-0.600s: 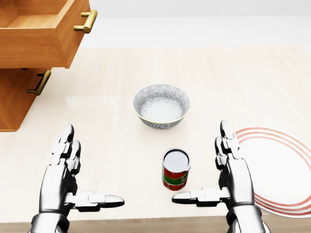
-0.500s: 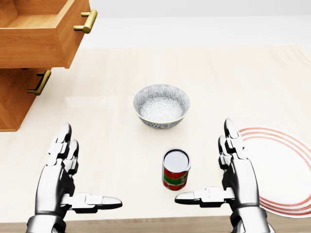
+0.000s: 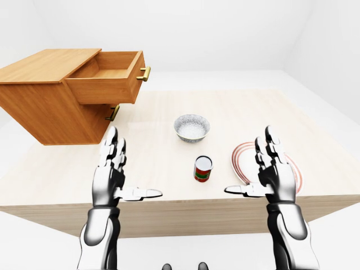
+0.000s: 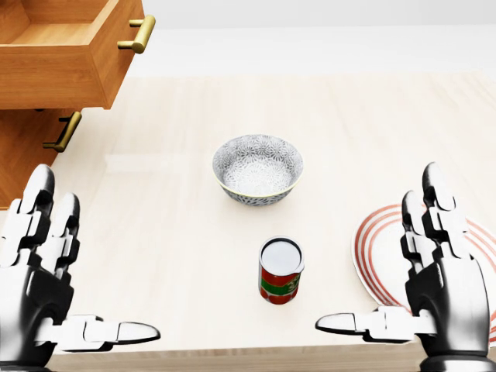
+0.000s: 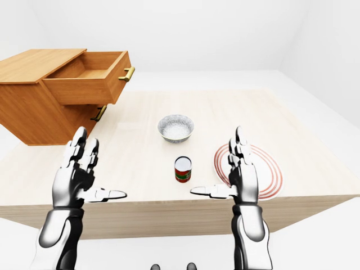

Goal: Put the ketchup in the top drawer of the cabinet.

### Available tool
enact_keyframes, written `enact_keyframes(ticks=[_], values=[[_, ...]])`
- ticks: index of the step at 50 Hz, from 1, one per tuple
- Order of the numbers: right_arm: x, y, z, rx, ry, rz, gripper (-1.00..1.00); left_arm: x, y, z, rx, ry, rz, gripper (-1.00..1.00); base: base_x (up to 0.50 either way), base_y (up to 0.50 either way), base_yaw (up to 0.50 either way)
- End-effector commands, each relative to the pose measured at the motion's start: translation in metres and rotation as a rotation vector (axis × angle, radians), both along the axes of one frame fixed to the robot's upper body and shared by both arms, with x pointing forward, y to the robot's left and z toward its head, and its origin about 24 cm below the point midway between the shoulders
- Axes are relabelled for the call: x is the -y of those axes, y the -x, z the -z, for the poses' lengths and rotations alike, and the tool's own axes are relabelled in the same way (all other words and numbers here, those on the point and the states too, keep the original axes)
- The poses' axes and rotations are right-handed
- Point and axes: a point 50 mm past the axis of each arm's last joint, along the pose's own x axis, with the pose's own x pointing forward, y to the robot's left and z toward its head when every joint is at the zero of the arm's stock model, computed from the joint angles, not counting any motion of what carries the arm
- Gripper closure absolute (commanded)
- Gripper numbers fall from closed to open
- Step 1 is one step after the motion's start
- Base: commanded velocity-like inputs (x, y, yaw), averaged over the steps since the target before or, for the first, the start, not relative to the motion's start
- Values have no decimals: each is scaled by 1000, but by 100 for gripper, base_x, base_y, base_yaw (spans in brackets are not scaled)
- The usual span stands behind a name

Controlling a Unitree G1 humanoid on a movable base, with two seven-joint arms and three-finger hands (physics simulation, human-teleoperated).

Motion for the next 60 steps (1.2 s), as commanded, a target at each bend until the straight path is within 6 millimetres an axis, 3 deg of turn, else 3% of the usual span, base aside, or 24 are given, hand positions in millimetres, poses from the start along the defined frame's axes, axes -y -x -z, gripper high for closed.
enact_keyframes(ticks=[1,16,25,60], values=[[11,25,-28,112,31,42,-100,-12,19,-32,144,0,-20,-100,0,0,0],[12,51,-59,241,90,94,-100,-23,37,-59,279,0,-47,-100,0,0,0],[10,58,-67,282,80,73,-100,-25,46,-67,322,-3,-54,-100,0,0,0],[7,56,-60,248,74,34,-100,-26,50,-73,357,5,-59,-100,47,0,0]])
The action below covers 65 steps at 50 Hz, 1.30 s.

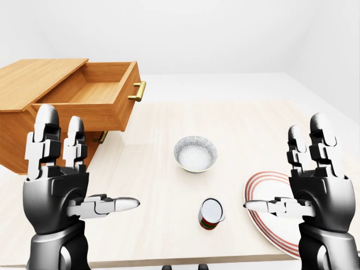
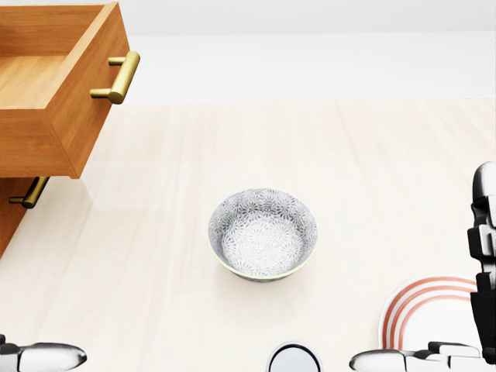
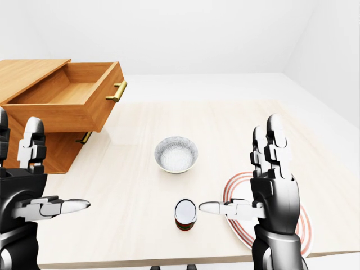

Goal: Put the ketchup in the top drawer of the cabinet.

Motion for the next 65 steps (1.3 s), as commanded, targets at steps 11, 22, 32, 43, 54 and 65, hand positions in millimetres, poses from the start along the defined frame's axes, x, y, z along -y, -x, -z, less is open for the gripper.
enact_keyframes(ticks=[11,22,32,43,54,65], values=[[0,-2,1,-9,5,17,-99,-1,3,-3,14,0,-5,-100,34,0,0],[-3,-4,6,-52,76,32,-100,-2,3,-3,16,2,-7,-100,0,22,0],[-4,-6,8,-60,69,24,-100,-3,4,-5,31,2,-11,-100,0,50,0],[-4,-7,10,-70,71,19,-100,-2,4,-4,24,1,-9,-100,0,50,0],[-5,-6,8,-62,72,19,-100,-2,3,-3,17,1,-8,-100,0,50,0],[-4,-8,11,-73,66,21,-100,-2,3,-3,18,0,-8,-100,0,45,0]])
